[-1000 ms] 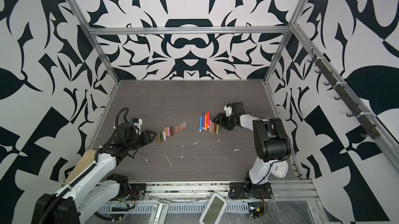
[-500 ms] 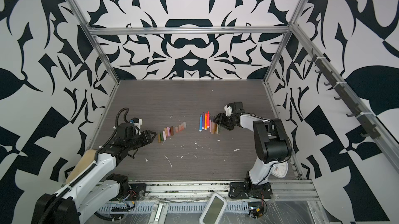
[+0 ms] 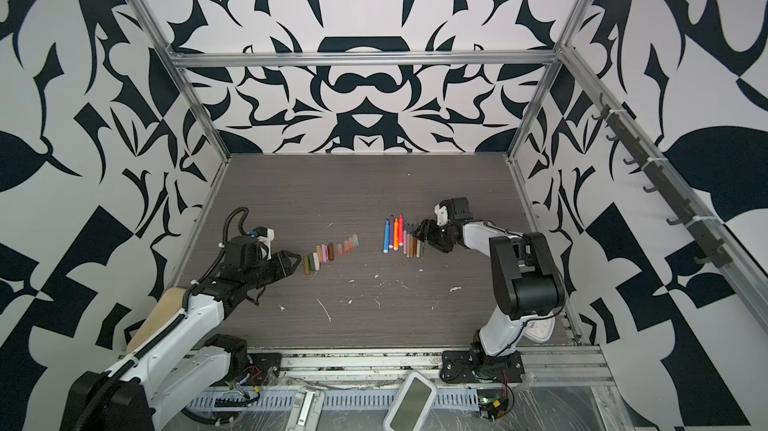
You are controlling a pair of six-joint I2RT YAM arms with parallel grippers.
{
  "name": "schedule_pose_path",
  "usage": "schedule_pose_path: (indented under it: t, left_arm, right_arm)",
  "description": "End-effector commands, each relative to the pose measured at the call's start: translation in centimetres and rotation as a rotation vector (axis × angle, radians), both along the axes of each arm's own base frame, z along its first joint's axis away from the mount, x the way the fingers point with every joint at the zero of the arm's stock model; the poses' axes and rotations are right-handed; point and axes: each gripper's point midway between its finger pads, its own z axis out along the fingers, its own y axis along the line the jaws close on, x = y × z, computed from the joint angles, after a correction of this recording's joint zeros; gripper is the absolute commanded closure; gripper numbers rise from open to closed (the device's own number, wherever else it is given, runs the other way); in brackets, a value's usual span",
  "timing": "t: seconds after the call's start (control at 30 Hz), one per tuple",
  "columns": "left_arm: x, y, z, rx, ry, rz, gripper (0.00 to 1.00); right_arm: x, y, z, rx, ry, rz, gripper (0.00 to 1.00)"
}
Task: Open the pen caps
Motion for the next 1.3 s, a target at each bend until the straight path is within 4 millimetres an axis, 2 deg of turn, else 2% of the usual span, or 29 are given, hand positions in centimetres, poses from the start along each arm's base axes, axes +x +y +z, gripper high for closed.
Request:
schedule_pose_path:
  t: [0.0,0.17,0.3,0.4,0.43,0.7,1.0,1.27]
  left_arm:
    - [0.7,-0.2,0.4,0.015,0.023,-0.002,0.51]
    - [0.7,-0.5,-1.3,0.012,0.155,0.004,0.5]
    - [0.7,-1.9,-2.3,-0.065,0.237,-0.015,0.47]
    - [0.7,-2.3,-3.2,-0.077,0.29,-0.019,0.47]
    - [0.5,-2.4,-4.1,-0.075,0.327,-0.021,0.47]
    - [0.8,-3.8,-4.7,-0.163,0.384,-0.034,0.43]
    - [2.0,-4.2,-5.5,-0.174,0.396,-0.025,0.43]
    - [2.2,-4.3,-6.0,-0.169,0.405,-0.034,0.43]
  right_arm:
    - [-2.1,-2.0,0.8,-0.112,0.009,-0.019,0.32]
    - [-5.0,-3.6,2.9,-0.192,-0.041,-0.029,0.32]
    - [-8.0,-4.2,2.5,-0.202,-0.047,-0.048,0.32]
    - [-9.4,-4.1,1.8,-0.175,-0.038,-0.058,0.32]
    - [-9.7,-4.0,1.6,-0.166,-0.036,-0.061,0.32]
    - [-9.8,-3.9,1.5,-0.155,-0.042,-0.071,0.32]
    - [-9.8,-3.9,1.8,-0.149,-0.057,-0.071,0.32]
    - [-9.8,-3.8,1.9,-0.148,-0.059,-0.068,0.32]
